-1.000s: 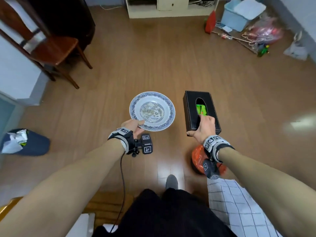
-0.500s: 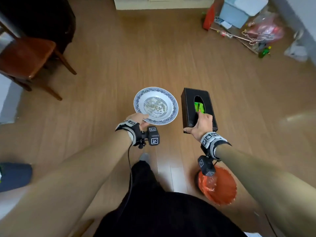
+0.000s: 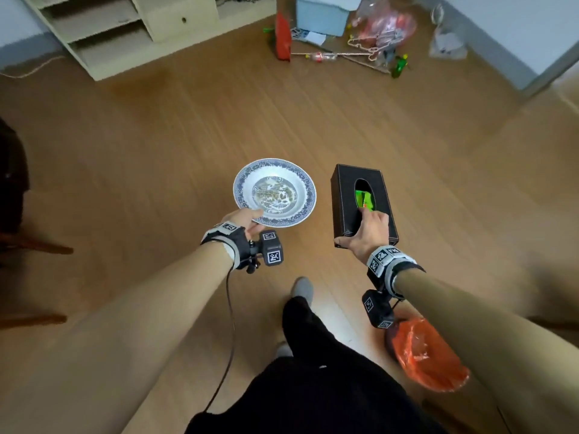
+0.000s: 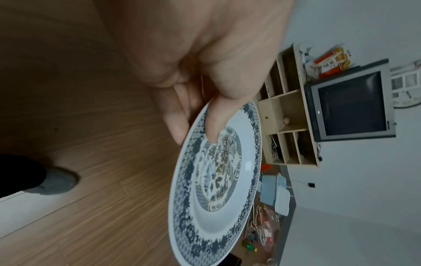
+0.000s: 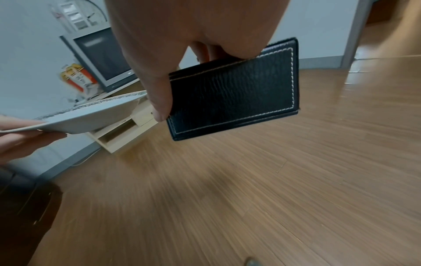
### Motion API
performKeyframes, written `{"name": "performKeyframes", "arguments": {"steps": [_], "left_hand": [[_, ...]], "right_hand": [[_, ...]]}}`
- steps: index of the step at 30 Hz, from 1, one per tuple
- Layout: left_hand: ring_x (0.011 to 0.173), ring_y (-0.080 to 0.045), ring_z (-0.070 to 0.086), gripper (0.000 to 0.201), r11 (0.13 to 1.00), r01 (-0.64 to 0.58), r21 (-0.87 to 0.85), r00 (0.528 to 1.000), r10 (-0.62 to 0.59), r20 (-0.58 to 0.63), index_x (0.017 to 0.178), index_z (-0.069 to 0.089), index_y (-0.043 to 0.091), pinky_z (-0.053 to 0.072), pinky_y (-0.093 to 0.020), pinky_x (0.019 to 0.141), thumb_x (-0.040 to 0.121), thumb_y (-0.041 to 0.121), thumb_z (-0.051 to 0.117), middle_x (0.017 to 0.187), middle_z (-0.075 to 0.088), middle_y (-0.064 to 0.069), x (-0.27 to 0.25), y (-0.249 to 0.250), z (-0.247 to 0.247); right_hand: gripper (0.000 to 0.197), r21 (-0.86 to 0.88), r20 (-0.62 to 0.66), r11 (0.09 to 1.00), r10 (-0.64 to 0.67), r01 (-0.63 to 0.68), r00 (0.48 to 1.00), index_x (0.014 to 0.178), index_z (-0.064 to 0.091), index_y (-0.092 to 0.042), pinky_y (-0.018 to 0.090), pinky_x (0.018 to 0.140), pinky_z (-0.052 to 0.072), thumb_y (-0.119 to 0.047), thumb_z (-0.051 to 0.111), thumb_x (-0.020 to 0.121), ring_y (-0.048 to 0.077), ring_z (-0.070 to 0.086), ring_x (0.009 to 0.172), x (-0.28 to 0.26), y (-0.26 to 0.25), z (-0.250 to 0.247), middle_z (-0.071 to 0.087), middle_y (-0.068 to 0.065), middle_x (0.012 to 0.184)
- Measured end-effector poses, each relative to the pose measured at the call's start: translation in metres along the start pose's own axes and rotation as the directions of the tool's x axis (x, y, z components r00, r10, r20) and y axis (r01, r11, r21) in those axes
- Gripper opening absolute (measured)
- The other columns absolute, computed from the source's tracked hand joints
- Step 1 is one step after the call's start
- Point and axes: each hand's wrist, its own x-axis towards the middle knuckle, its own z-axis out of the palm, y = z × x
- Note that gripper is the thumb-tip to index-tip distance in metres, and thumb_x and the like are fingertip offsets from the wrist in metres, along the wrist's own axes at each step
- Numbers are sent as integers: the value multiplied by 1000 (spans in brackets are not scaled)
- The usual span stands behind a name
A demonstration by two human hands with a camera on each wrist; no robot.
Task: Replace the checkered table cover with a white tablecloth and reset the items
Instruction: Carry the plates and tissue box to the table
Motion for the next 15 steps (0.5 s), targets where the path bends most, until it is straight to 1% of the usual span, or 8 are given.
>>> {"name": "performKeyframes", "arguments": {"steps": [3,5,8,10,12,13,14,15], "left_hand": [[86,-22,74,26,998,-9,59,1000,8,15,94,66,11,57,-43,86,75,14,82,93,71,-10,25,42,28],[83,-21,74,27,996,-18,87,999,16,29,95,66,11,58,-42,86,74,13,83,94,72,-10,37,70,46],[79,-26,75,32,997,-41,70,998,38,52,100,70,8,59,-43,85,71,6,82,94,74,-15,62,115,68],[78,-28,75,27,995,-51,80,997,46,58,96,70,7,59,-44,84,71,2,81,91,75,-17,75,144,77],[81,-28,74,21,994,-67,87,995,61,75,87,71,7,57,-46,87,70,1,81,85,75,-18,87,175,84],[83,-28,73,20,993,-77,86,993,70,91,86,72,7,56,-46,89,70,0,81,83,75,-19,94,191,87],[86,-30,73,23,993,-85,83,992,77,100,89,71,6,56,-47,89,70,-1,81,82,75,-19,106,207,90],[86,-31,74,29,993,-86,87,991,76,108,96,70,6,57,-47,88,70,-2,81,82,74,-20,116,222,93]], "right_hand": [[97,16,-20,999,43,-42,999,138,44,-10,40,110,39,-56,86,64,28,37,126,44,-13,-3,53,9,131],[97,49,-22,996,69,-68,997,138,44,-10,40,110,39,-56,86,64,28,38,125,71,-22,-8,53,10,130],[97,52,-21,994,96,-94,995,137,44,-10,41,108,40,-58,85,64,28,38,125,114,-40,-21,54,10,129],[93,63,-38,991,118,-115,992,134,46,-10,42,107,41,-57,86,64,29,38,124,141,-53,-28,54,10,128],[93,75,-53,987,146,-142,988,132,47,-10,42,106,41,-58,86,63,29,38,124,166,-68,-34,55,10,128],[93,81,-62,985,158,-153,985,132,48,-10,42,106,41,-58,86,62,30,38,124,178,-76,-35,56,11,128],[93,85,-71,983,172,-165,983,132,48,-10,42,106,41,-58,86,62,30,38,125,191,-83,-34,56,11,128],[94,85,-78,980,184,-177,980,132,48,-10,41,106,41,-58,86,62,31,39,125,203,-89,-33,56,11,128]]}}
